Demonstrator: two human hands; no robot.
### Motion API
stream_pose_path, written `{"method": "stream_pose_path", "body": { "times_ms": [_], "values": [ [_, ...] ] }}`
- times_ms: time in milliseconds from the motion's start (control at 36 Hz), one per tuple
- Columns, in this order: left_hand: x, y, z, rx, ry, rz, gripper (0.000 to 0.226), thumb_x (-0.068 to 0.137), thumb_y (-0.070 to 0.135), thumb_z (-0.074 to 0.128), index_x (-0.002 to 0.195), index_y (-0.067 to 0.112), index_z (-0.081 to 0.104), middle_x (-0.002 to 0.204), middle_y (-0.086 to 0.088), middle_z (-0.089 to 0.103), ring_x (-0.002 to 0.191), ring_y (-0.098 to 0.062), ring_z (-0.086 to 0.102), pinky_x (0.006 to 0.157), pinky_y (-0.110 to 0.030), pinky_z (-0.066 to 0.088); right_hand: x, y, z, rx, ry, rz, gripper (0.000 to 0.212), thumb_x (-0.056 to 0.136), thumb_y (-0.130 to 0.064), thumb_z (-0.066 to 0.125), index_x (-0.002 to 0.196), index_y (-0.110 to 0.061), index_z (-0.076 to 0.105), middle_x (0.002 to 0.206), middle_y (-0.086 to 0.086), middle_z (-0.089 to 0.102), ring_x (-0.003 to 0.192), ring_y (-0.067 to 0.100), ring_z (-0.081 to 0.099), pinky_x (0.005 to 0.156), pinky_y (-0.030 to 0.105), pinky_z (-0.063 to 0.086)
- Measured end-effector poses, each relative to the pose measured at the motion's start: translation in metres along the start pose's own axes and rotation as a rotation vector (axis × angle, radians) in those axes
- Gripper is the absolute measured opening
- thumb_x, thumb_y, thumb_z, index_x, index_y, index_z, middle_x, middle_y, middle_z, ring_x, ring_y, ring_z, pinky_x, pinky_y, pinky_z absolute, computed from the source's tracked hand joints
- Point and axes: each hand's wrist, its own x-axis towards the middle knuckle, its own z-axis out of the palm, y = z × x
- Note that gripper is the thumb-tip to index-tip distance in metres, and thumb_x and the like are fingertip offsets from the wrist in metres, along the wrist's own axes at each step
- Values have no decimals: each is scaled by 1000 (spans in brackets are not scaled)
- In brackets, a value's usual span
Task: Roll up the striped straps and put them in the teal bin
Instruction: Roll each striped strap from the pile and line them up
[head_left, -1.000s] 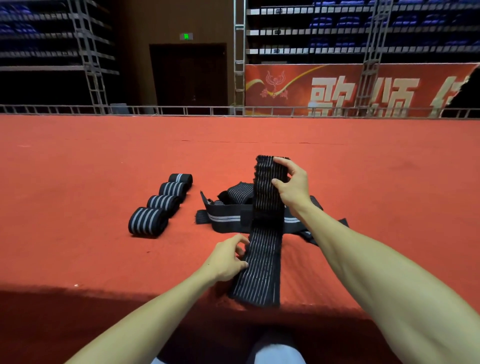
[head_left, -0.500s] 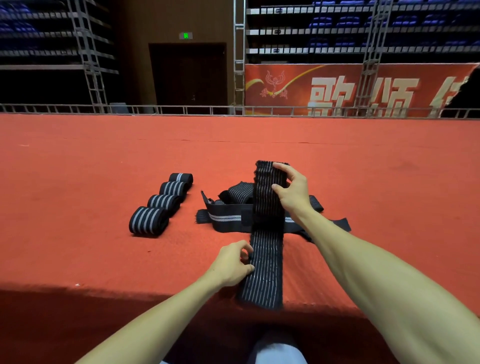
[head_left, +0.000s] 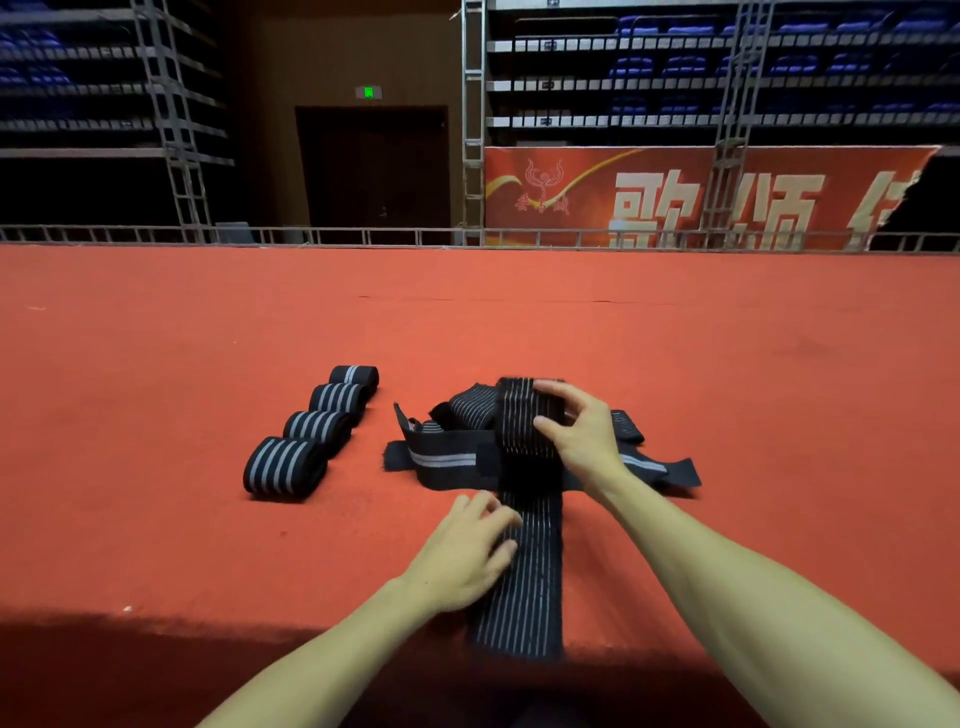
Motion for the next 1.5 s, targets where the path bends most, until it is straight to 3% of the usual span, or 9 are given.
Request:
{"method": "stream_pose_path", "body": {
  "times_ms": [111, 222, 333, 528, 639, 944, 1139, 1333, 1500],
  "values": [
    [45, -17, -21, -339, 259, -228, 27, 92, 16, 64, 119, 15, 61, 106, 0, 50, 101, -16, 53, 98, -33, 42, -4, 10, -2, 46, 2, 30, 46, 77, 16, 68, 104, -22, 71, 104, -3, 71, 94, 2, 65, 90, 15, 49],
    [93, -24, -41, -578, 297, -348, 36, 93, 21, 64, 127, 20, 52, 112, -8, 55, 79, -10, 53, 81, -28, 47, 0, 18, 1, 122, -8, 51, 46, 76, 15, 70, 99, -25, 71, 103, -7, 72, 90, -10, 64, 83, 11, 48],
    [126, -32, -44, -644, 307, -321, 28, 92, 18, 67, 120, 20, 61, 107, 5, 64, 95, -11, 62, 89, -28, 49, 17, 24, 4, 156, -34, 48, 45, 77, 13, 71, 93, -28, 73, 100, -11, 72, 92, -2, 67, 86, 15, 50],
    [169, -49, -46, -835, 427, -291, 14, 86, 0, 69, 86, 14, 66, 83, 2, 68, 71, 0, 61, 67, -14, 50, 68, 25, 2, 278, -8, 76, 35, 87, -1, 69, 116, -22, 66, 91, 9, 77, 80, 16, 72, 77, 33, 60],
    [189, -57, -55, -906, 439, -244, 20, 85, -6, 67, 81, 14, 67, 80, 0, 67, 67, 2, 59, 63, -12, 48, 94, 26, 9, 233, 48, 53, 16, 87, 0, 70, 93, -15, 72, 77, 4, 76, 73, 13, 72, 71, 31, 59],
    [211, -80, -52, -1039, 424, -165, 24, 86, -1, 70, 76, 21, 73, 85, -2, 72, 83, -14, 66, 72, -29, 52, 122, 38, 13, 268, 78, 2, 16, 81, 2, 74, 81, -14, 73, 81, 5, 76, 77, 16, 72, 75, 33, 60],
    [213, -63, -63, -1345, 357, -280, 18, 66, 36, 71, 66, 19, 66, 69, -2, 63, 63, -13, 57, 64, -31, 47, 122, 32, 12, 379, 38, -26, 20, 79, 9, 72, 80, -12, 73, 79, 8, 75, 75, 17, 70, 72, 29, 59],
    [210, -62, -71, -1255, 363, -258, 8, 73, 26, 73, 74, 21, 68, 78, -1, 68, 70, -13, 62, 61, -23, 52, 119, 26, 11, 472, 20, -8, 11, 71, -3, 74, 80, -10, 74, 90, 14, 76, 87, 28, 72, 83, 41, 59],
    [209, -64, -73, -1139, 356, -263, 12, 81, 28, 70, 72, 21, 74, 77, -4, 71, 74, -15, 63, 68, -31, 51, 116, 19, 11, 535, -26, 45, 13, 62, -9, 74, 73, -15, 77, 89, 17, 75, 79, 25, 72, 67, 29, 59]
  ]
}}
